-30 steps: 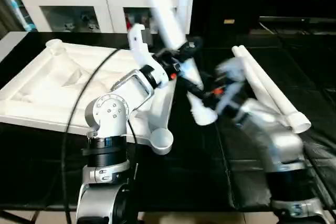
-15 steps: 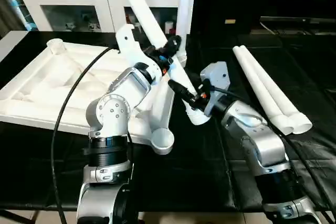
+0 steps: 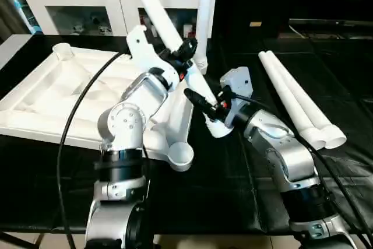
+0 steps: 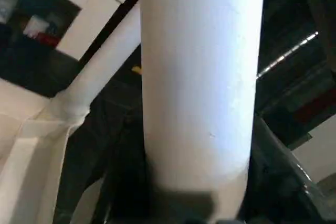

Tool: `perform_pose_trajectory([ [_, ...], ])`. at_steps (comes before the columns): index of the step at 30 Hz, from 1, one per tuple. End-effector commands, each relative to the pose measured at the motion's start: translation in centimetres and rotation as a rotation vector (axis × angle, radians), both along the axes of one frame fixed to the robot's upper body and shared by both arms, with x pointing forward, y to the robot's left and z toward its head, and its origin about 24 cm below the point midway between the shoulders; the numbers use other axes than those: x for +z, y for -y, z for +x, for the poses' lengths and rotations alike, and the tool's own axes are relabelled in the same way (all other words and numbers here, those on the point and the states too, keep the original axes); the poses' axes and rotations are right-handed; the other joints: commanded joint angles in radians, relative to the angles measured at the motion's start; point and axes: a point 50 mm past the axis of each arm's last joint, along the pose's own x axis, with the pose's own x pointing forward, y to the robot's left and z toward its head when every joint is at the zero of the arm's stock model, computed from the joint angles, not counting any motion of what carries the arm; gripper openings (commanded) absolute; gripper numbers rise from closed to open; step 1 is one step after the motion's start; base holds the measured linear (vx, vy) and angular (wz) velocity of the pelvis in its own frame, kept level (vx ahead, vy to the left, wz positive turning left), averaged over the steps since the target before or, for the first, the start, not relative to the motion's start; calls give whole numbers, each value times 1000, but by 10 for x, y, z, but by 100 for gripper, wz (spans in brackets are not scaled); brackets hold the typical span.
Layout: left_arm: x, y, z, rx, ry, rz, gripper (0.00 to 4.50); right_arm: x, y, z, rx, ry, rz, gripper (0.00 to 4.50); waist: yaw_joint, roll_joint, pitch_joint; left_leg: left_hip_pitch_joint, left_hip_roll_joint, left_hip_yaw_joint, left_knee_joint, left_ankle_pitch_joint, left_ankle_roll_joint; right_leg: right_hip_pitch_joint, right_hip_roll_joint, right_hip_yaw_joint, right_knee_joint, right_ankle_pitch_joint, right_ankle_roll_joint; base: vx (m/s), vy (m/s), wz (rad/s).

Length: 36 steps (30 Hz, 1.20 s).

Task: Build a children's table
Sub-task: Pick table leg

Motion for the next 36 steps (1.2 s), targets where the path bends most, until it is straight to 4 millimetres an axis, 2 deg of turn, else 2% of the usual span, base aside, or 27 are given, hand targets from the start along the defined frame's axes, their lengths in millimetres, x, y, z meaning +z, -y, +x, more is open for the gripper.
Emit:
perform_pose_trajectory([
  [1, 14, -5, 4, 16, 70, 22, 180, 0, 7, 2, -18, -58, 9, 316, -1, -1, -83, 15, 28, -11, -56, -91, 47, 65, -68, 46, -64, -63, -192, 0, 0, 0],
  [5, 17, -14, 9, 29, 100, 80, 180, 1, 14, 3, -14, -77, -15, 349, 0, -1, -83, 16, 27, -11, -56, -91, 36, 66, -68, 46, -63, -67, -187, 0, 0, 0],
  [9, 21, -19, 11, -7, 148, 150, 180, 8, 24, 3, 10, 45, -77, 380, 1, -1, -84, 13, 27, -9, -55, -86, 29, 66, -71, 47, -61, -66, -185, 0, 0, 0],
  [11, 25, -22, 13, -35, 180, 197, 180, 7, 31, 2, 35, 24, -72, 399, 2, -3, -85, 15, 24, -9, -54, -88, 41, 66, -68, 47, -62, -72, -180, 0, 0, 0],
  [15, 34, -26, 13, -119, 236, 242, 180, 12, 43, 1, 72, -3, -91, 435, 2, 1, -85, 14, 26, -9, -53, -79, 45, 67, -70, 46, -58, -43, -208, 0, 0, 0],
  [18, 37, -25, 12, -160, 249, 252, 180, 14, 46, 3, 57, -6, -99, 449, 3, -2, -85, 14, 27, -9, -53, -77, 44, 67, -70, 46, -55, -35, -219, 0, 0, 0],
  [20, 38, -22, 9, -211, 262, 264, 180, 13, 49, 4, 73, -62, -85, 450, 3, -5, -84, 14, 26, -8, -53, -79, 45, 69, -71, 46, -57, -47, -224, 0, 0, 0],
  [21, 39, -20, 8, -238, 268, 270, 180, 13, 51, 3, 87, -82, -76, 450, 4, -3, -84, 14, 26, -7, -53, -81, 45, 69, -72, 47, -56, -56, -227, 0, 0, 0],
  [22, 39, -17, 5, -274, 275, 281, 180, 13, 52, 3, 116, -104, -65, 450, 4, -14, -84, 15, 26, -6, -53, -80, 49, 71, -71, 46, -57, -63, -227, 0, 0, 0],
  [24, 40, -13, 1, -335, 288, 292, 180, 14, 52, 0, 176, -133, -50, 450, 7, -9, -84, 15, 28, -7, -52, -76, 52, 69, -73, 46, -56, -72, -228, 0, 0, 0],
  [26, 41, -10, -2, -372, 296, 298, 179, 15, 51, -3, 230, -167, -33, 450, 7, -8, -84, 14, 28, -6, -51, -74, 56, 69, -72, 46, -55, -67, -232, 0, 0, 0],
  [27, 41, -9, -3, -386, 297, 298, 179, 15, 50, -4, 247, -192, -16, 450, 8, -11, -84, 14, 29, -6, -52, -73, 56, 69, -73, 46, -56, -71, -232, 0, 0, 0],
  [29, 41, -8, -4, -396, 297, 299, 179, 15, 50, -4, 256, -208, -6, 450, 8, -11, -84, 12, 29, -6, -51, -68, 54, 69, -73, 46, -56, -72, -231, 0, 0, 0],
  [30, 42, -7, -5, -407, 300, 301, 179, 16, 50, -4, 265, -226, 4, 450, 6, -15, -84, 13, 27, -6, -52, -64, 53, 69, -71, 46, -56, -73, -229, 0, 0, 0],
  [32, 44, -4, -7, -437, 309, 302, 179, 18, 49, -4, 282, -248, 19, 450, 9, -12, -85, 13, 27, -6, -51, -58, 53, 68, -73, 46, -56, -79, -228, 0, 0, 0],
  [36, 45, -2, -12, -475, 317, 299, 179, 19, 48, -2, 292, -257, 4, 450, 9, -16, -84, 13, 28, -5, -51, -64, 41, 67, -73, 46, -57, -103, -217, 0, 0, 0],
])
